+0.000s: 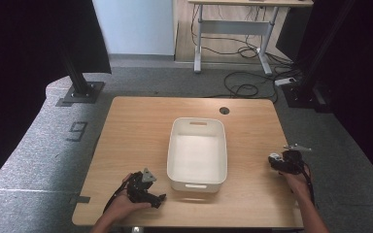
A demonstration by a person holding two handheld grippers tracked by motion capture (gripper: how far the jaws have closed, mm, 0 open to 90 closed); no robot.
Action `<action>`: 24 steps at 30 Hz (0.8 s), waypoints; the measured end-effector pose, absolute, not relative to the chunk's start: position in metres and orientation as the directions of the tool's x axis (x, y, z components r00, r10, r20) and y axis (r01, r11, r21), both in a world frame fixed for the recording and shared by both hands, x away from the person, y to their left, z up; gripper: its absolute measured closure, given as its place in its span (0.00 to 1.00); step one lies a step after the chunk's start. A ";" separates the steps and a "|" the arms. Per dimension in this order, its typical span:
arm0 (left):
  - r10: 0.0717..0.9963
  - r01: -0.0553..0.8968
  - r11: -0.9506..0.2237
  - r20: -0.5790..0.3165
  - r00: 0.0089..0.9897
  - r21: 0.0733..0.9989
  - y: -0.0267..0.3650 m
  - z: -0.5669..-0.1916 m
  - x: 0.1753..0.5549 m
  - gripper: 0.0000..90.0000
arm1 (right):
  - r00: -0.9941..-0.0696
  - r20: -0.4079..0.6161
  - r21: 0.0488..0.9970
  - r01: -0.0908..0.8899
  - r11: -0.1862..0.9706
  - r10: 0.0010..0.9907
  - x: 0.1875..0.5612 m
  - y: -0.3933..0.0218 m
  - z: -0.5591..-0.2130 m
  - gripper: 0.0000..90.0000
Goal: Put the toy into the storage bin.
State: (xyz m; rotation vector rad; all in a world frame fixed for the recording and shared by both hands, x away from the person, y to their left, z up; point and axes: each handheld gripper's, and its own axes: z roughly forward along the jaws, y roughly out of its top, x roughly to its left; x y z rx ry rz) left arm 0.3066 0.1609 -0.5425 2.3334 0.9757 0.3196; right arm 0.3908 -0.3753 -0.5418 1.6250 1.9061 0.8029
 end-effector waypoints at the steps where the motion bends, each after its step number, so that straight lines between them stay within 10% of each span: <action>1: 0.711 0.571 -0.561 -0.004 0.703 0.599 0.161 -0.543 0.307 0.00 | -0.157 -0.002 0.715 0.690 0.111 0.988 0.391 -0.375 -0.543 0.38; 24: 0.713 0.573 -0.559 -0.005 0.701 0.599 0.160 -0.543 0.306 0.00 | -0.153 0.029 0.692 0.716 0.091 0.988 0.391 -0.378 -0.543 0.56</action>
